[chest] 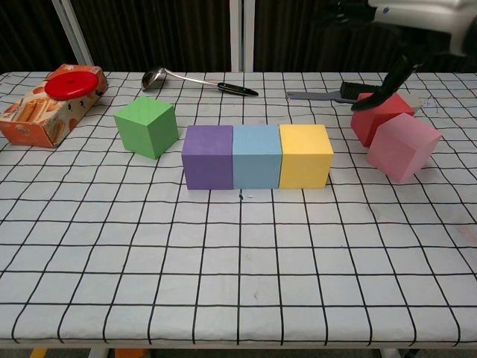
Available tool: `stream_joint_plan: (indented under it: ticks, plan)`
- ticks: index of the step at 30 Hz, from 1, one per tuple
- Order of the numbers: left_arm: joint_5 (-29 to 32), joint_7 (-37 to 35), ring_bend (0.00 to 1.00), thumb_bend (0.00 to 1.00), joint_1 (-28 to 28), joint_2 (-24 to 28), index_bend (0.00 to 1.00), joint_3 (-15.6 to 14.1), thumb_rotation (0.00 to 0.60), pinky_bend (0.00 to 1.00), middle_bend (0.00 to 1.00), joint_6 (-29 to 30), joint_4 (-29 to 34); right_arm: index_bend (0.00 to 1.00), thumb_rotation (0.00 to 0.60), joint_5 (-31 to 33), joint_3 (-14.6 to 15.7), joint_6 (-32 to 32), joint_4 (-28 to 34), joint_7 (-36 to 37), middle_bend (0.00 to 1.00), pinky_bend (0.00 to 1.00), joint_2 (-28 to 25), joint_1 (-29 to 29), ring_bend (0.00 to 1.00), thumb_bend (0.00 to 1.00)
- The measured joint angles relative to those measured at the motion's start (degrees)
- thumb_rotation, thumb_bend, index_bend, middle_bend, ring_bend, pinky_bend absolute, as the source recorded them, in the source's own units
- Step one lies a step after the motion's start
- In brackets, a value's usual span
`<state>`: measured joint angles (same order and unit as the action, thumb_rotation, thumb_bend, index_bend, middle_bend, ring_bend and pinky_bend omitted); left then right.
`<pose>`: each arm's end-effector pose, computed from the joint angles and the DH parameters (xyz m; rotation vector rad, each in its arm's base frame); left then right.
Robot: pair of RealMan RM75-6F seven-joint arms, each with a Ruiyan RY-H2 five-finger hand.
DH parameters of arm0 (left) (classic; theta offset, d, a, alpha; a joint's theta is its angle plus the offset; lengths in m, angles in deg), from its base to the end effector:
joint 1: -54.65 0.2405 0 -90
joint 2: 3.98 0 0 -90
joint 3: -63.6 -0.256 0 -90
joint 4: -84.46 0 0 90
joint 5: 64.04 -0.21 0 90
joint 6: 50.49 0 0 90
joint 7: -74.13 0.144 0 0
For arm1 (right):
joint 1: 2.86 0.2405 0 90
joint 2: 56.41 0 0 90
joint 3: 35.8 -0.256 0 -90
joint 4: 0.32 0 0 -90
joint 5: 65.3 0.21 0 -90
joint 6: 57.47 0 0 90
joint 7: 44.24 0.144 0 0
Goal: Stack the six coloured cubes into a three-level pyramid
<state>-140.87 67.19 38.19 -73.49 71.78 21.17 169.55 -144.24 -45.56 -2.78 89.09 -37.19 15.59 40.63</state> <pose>-0.3073 0.2655 0.1330 -1.3808 -1.0439 -0.9770 -0.1422 -0.3600 0.0715 1.9093 -0.9722 1.1646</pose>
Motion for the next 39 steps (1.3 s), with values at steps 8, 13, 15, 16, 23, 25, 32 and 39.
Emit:
stream_joint_plan:
  ticks: [8,13,15,16,23,25,32,39]
  plan:
    - [-0.62,-0.28,0.01,0.02,-5.08,-2.25,0.13,1.94,0.6,0.14,0.15,-4.04,-0.86,0.0,0.6,-0.04,-1.94,5.24,2.18,6.82,0.05,0.0,-6.25,-4.41,0.0,0.0]
    - [2.94,-0.76,0.04,0.02,-9.2,-3.01,0.13,3.95,0.6,0.14,0.18,-10.54,2.15,0.0,0.6,-0.19,-2.28,7.35,2.07,9.39,0.05,0.0,-8.29,-6.46,0.0,0.0]
    - [2.25,-2.06,0.05,0.02,-11.1,-3.16,0.12,3.98,0.6,0.13,0.18,-13.31,1.86,0.0,0.6,-0.46,-2.4,8.04,2.12,10.39,0.05,0.0,-8.85,-7.06,0.0,0.0]
    - [1.43,-2.74,0.04,0.02,-11.86,-3.22,0.12,3.83,0.6,0.13,0.18,-14.29,1.26,0.0,0.6,-0.67,-2.45,8.34,2.17,10.72,0.05,0.0,-9.16,-7.32,0.0,0.0]
    - [-8.46,-10.62,0.04,0.03,-17.91,-5.26,0.11,1.22,0.6,0.14,0.18,-18.8,-10.43,0.0,0.6,-1.37,-2.73,9.88,2.51,11.25,0.05,0.0,-11.04,-8.77,0.0,0.0]
    - [-11.61,-12.95,0.04,0.04,-19.88,-6.49,0.11,0.28,0.6,0.16,0.18,-19.0,-14.63,0.0,0.6,-1.05,-2.85,9.86,2.36,11.4,0.05,0.0,-11.24,-8.98,0.0,0.0]
    - [-18.39,-21.1,0.04,0.06,-26.48,-10.99,0.11,-2.57,0.6,0.2,0.2,-18.96,-25.87,0.0,0.6,-0.58,-2.72,9.47,1.27,11.07,0.06,0.0,-11.01,-9.44,0.0,0.0]
    - [-23.5,-26.06,0.04,0.11,-31.42,-14.76,0.11,-6.61,0.6,0.2,0.22,-18.06,-33.78,0.0,0.6,0.34,-3.1,10.01,0.35,11.19,0.06,0.0,-11.08,-10.36,0.0,0.0]
